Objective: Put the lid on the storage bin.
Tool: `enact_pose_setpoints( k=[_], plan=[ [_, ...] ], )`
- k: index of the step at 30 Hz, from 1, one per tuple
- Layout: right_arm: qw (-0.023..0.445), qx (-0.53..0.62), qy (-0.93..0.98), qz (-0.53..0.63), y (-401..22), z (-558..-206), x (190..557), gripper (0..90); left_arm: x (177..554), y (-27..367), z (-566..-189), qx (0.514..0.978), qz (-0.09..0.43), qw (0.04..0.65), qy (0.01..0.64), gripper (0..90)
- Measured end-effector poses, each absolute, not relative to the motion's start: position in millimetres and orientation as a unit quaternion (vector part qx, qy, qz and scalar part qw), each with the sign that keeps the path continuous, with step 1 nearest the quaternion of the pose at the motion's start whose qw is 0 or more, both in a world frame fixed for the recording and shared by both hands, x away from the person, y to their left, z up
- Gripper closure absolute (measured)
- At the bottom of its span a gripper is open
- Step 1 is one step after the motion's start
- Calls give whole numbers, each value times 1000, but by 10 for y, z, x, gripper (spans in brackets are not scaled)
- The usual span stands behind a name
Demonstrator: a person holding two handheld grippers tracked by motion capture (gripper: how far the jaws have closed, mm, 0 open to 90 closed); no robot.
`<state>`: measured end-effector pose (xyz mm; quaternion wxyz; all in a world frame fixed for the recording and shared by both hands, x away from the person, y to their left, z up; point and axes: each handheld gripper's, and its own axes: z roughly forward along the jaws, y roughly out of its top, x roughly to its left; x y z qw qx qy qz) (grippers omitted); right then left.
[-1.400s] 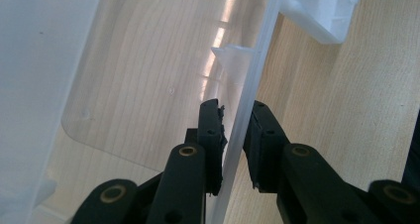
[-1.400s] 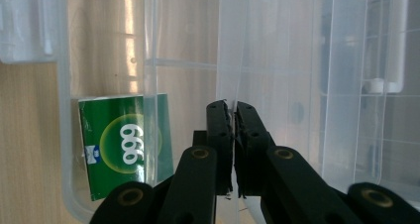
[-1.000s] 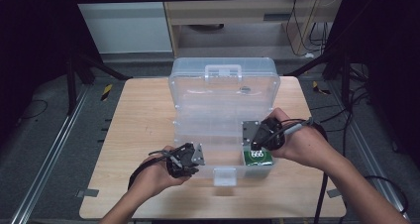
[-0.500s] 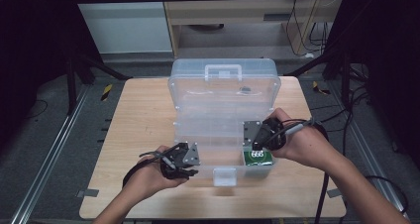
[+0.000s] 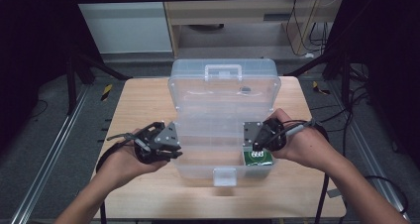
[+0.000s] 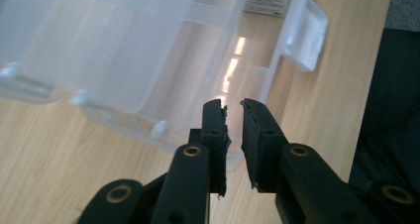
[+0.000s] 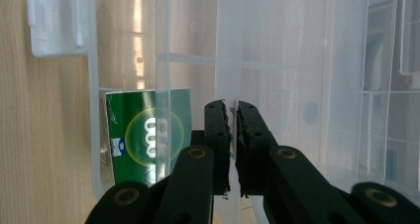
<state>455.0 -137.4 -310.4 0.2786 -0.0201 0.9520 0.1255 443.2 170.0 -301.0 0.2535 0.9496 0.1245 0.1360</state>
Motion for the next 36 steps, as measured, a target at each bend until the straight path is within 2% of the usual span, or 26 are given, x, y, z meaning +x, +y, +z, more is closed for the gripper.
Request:
enact_pose_setpoints(
  k=[4,10,15,36],
  plan=[
    [280,-25,951,126,-1378,-3109,4547,848,4562,1830,-2927,942,132,266,154,845],
    [280,-24,951,125,-1376,-3114,4537,848,4696,1943,-2903,940,139,258,177,862],
    [280,-24,952,125,-1381,-3121,4525,849,4790,2049,-2863,928,146,277,202,875],
    [278,-31,952,123,-1373,-3154,4484,847,4990,2029,-2755,912,148,302,236,886]
  ],
)
